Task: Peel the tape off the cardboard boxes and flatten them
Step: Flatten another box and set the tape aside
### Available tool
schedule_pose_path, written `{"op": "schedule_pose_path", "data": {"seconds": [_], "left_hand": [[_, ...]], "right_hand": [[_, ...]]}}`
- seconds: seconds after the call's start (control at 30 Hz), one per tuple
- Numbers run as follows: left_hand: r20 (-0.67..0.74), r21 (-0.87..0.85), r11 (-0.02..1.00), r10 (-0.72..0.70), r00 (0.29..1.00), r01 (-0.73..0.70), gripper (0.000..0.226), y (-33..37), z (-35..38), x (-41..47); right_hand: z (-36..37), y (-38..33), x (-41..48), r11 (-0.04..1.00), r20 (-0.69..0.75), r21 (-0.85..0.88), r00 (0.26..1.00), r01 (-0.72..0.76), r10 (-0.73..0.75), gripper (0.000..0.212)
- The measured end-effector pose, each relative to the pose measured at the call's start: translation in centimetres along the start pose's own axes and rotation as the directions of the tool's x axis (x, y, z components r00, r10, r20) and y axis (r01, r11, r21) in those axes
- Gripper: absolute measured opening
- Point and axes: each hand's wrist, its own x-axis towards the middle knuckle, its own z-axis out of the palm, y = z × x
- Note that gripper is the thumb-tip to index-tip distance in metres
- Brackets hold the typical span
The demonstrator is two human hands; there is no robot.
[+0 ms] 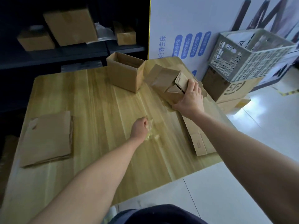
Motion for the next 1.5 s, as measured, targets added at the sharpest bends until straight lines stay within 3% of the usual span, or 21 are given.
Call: {"op": "schedule_pose_path", "data": {"seconds": [0.13,0.3,0.43,0.5,0.57,0.67,0.77,0.9,1.07,1.2,1.3,1.4,1.5], "left_hand": [[0.129,0.008,0.997,-0.072,0.989,0.071,0.027,0.4,1.6,-0.8],[0.302,0.010,0.979,-0.196,0.933,0.203,0.068,0.8,0.6,-0.4],[0.409,-0.218,0.902,-0.262,0.874,0.372,0.085,0.0,-1.5,-0.6],[0.464,-0.218,0.897,-0.250,0.850,0.383,0.089,-0.3,-2.3,-1.0],[0.426,-0.139,0.929,-0.256,0.868,0.342,0.085,-0.4,-2.6,-1.3],[0.211,-0.042,0.961,-0.260,0.942,0.274,0.065,-0.6,-2.8,-1.5],[0.124,0.051,0.969,-0.248,0.961,0.243,0.057,-0.7,-2.8,-1.7],[0.011,-0.008,0.976,-0.217,0.976,0.217,0.057,0.0,-2.6,-1.7],[0.020,-0.256,0.938,-0.235,0.972,0.232,0.033,1.1,-3.0,-0.8],[0.141,-0.414,0.888,-0.157,0.977,0.202,0.008,0.9,-4.0,-0.6],[0.215,-0.456,0.864,-0.128,0.968,0.215,0.039,0.4,-5.5,-0.4],[0.271,-0.564,0.770,-0.166,0.948,0.296,0.052,-0.5,-7.6,-0.4],[0.239,-0.473,0.836,-0.181,0.954,0.278,0.051,-1.7,-9.5,-0.5]], "right_hand": [[0.4,1.2,-0.3,1.000,0.032,0.007,0.999,0.001,-0.001,0.108],[1.1,0.2,-0.6,0.998,0.071,0.050,0.997,0.033,-0.036,0.106],[1.7,-1.8,-0.6,0.995,0.088,0.069,0.993,0.078,-0.084,0.105],[2.1,-2.9,-0.8,0.992,0.098,0.078,0.989,0.100,-0.108,0.106],[2.5,-3.9,-1.0,0.989,0.105,0.081,0.986,0.121,-0.129,0.105],[2.7,-5.0,-1.4,0.988,0.104,0.081,0.984,0.134,-0.142,0.103],[2.6,-5.4,-1.6,0.989,0.089,0.077,0.987,0.126,-0.133,0.101],[2.3,-5.6,-1.8,0.991,0.084,0.074,0.989,0.115,-0.121,0.101],[1.9,-5.9,-1.7,0.991,0.072,0.110,0.994,0.076,-0.084,0.104],[1.6,-7.0,-1.3,0.989,0.083,0.140,0.994,0.051,-0.063,0.110],[1.9,-8.1,-1.0,0.988,0.086,0.148,0.994,0.052,-0.066,0.105],[2.3,-9.5,-0.9,0.986,0.092,0.160,0.993,0.053,-0.068,0.103],[3.1,-11.1,-0.9,0.985,0.105,0.167,0.992,0.053,-0.071,0.108]]}}
